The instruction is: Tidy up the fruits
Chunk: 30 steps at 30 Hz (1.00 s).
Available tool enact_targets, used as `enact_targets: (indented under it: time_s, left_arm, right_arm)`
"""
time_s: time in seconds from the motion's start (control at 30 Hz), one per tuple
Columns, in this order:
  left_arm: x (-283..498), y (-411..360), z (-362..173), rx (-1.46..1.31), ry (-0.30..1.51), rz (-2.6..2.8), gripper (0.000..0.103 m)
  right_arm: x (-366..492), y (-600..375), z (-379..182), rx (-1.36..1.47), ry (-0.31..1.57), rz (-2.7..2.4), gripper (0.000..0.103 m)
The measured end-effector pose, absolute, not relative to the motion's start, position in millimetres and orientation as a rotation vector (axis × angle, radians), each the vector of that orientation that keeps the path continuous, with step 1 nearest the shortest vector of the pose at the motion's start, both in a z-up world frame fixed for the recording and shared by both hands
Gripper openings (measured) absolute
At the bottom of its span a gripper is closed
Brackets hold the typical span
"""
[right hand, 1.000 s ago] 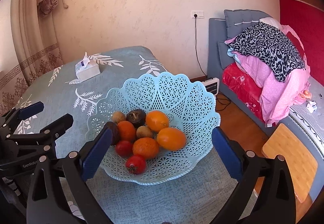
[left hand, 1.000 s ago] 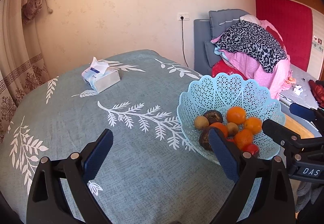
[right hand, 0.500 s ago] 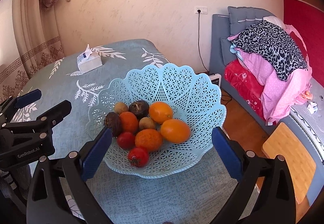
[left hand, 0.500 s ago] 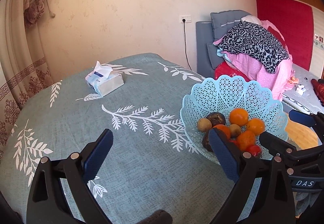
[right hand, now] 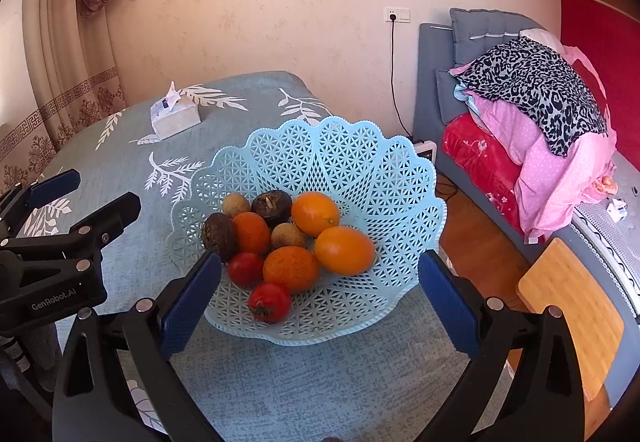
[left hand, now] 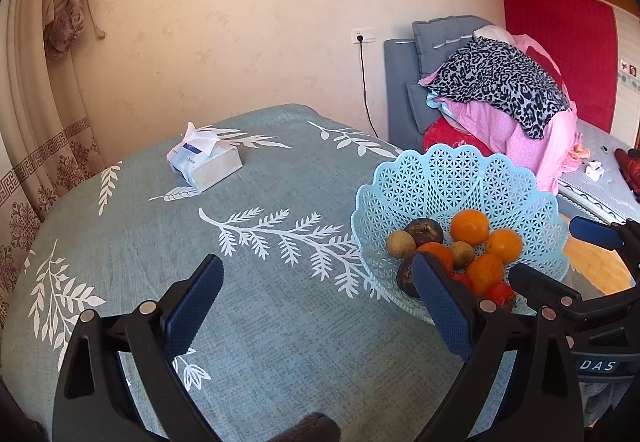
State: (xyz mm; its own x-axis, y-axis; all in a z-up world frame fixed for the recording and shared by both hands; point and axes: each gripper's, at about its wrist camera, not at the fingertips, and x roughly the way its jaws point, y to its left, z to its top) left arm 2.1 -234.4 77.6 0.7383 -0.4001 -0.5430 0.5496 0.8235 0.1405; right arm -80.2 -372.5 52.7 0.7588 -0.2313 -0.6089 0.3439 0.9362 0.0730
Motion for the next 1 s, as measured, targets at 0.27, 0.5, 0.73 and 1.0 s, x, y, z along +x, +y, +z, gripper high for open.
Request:
enact_targets:
  time_s: [0.27,0.5,0.73,1.0]
  left_arm:
    - [2,-237,76,0.326,0.524,-0.518,0.094]
    - [0,-240,75,0.342,0.528,-0.515,0.094]
    - [-2,-242,75,0.343,0.528,-0.519,0.094]
    - [-3,-246,78,0.355,0.521,-0.514,0.094]
  right_arm:
    - [-80,-375,50,0.197,0.647,-0.325,0.1]
    - [-81,-375,50,0.193,0.644,-0.322,0.1]
    - [-82,-376,49,0.199,0.646,-0.325,0.1]
    - [-82,-377,48,0.2,0.647,-0.325,0.1]
